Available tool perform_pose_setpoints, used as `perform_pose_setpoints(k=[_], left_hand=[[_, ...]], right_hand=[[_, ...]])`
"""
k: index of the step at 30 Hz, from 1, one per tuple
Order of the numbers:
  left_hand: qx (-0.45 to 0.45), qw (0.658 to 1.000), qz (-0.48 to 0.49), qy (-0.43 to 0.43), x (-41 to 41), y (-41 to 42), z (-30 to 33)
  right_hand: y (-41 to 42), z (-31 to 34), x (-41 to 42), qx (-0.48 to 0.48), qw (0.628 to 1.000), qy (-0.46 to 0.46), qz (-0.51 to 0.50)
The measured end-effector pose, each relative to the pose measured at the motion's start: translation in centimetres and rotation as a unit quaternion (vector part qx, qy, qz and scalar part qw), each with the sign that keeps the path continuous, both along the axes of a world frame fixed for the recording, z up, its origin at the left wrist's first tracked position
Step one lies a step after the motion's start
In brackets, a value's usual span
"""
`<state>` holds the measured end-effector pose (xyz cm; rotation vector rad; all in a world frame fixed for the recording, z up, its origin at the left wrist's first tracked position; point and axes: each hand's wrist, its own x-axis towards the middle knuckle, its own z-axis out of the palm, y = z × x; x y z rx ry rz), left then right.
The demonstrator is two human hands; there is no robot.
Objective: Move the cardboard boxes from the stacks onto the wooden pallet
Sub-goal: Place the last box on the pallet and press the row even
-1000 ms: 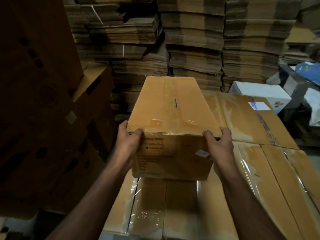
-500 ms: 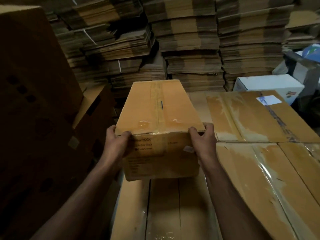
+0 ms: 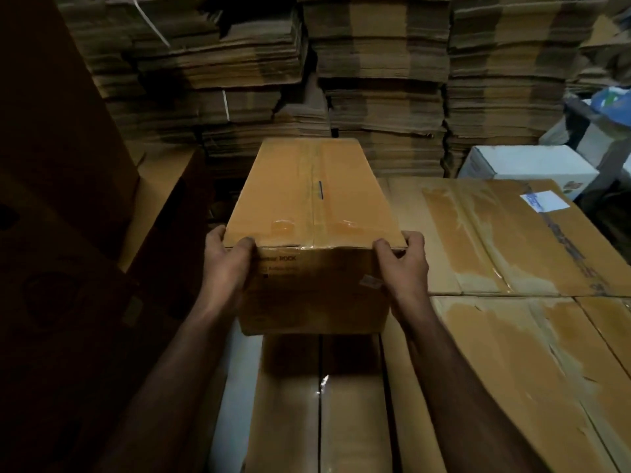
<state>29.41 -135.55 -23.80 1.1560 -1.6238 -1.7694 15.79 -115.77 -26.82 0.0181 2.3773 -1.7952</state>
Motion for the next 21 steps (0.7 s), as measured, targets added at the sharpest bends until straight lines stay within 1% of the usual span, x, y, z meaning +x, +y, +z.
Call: perform_pose_setpoints(k=[3, 7, 10, 16, 21], left_hand=[[0.000, 1.000, 0.010, 0.004, -3.1, -4.8, -2.2], [-0.039, 0.999, 0.018, -0.001, -7.1, -9.7, -6.7], [-0.062, 0.998, 0.017, -0.010, -9.5, -12.0, -9.9], [-0.075, 0.997, 0.009, -0.002, -12.7, -14.0, -15.6], [-0.070, 0.997, -0.011, -0.020, -12.7, -12.1, -20.1]], right_hand=[[-5.0, -1.5, -3.5, 0.006, 1.000, 0.018, -0.002], [-10.3, -4.8, -7.6, 0.004, 0.999, 0.042, -0.004], [-12.8, -7.1, -9.9, 0.000, 0.999, 0.045, -0.001], [-13.9, -12.6, -12.7, 0.009, 0.998, 0.055, 0.009], [-11.6, -18.1, -13.2, 0.039, 0.999, 0.023, 0.008]])
